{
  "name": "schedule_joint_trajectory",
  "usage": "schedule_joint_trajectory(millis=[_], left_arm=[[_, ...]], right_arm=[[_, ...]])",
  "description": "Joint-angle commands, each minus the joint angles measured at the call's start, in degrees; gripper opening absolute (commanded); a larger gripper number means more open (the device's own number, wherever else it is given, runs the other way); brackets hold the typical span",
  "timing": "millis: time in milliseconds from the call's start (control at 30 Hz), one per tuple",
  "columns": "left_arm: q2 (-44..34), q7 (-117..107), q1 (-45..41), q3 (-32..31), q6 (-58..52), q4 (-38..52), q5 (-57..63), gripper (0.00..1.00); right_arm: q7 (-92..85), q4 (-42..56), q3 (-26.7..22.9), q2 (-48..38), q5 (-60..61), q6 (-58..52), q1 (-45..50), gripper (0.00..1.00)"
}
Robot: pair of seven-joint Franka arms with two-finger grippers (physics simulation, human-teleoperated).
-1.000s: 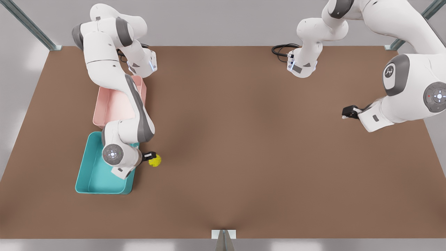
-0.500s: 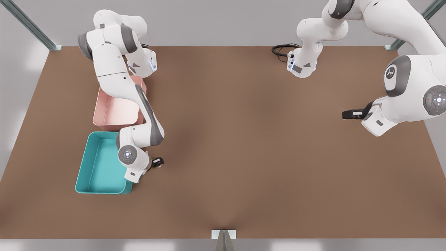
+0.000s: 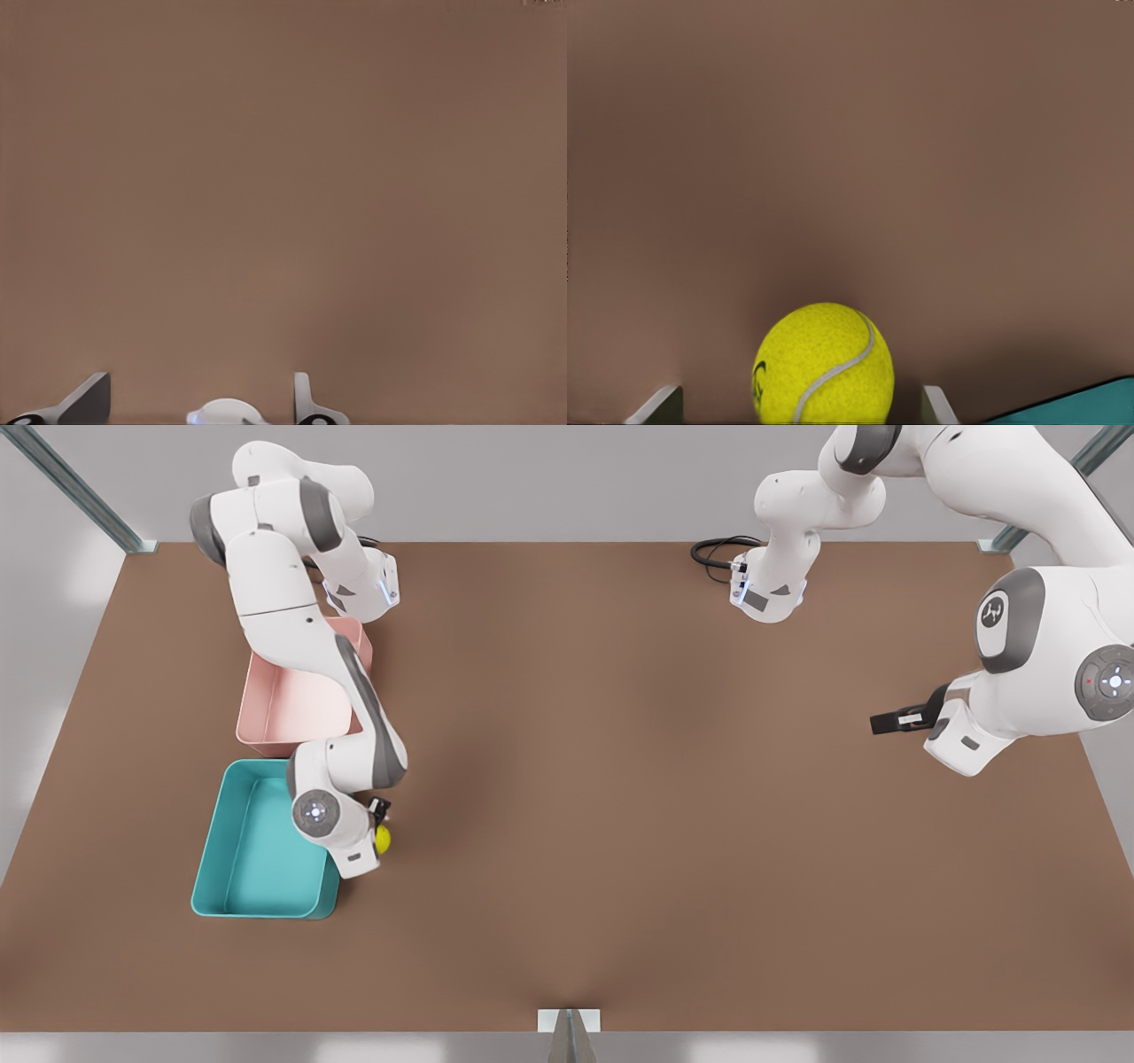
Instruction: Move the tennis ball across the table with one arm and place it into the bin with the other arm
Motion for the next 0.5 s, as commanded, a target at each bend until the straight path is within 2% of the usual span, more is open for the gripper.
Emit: schedule_joint_trajectory(millis=[0, 467], left_arm=[[-0.1, -5.7, 0.0, 0.0, 0.0, 0.0, 0.0, 1.00], [0.0, -5.7, 0.1, 0.0, 0.7, 0.0, -0.1, 1.00]], right_arm=[[-36.6, -1.5, -0.4, -0.7, -0.1, 1.4, -0.1, 1.00], [-35.8, -1.9, -0.3, 0.9, 0.6, 3.8, -0.2, 1.00]])
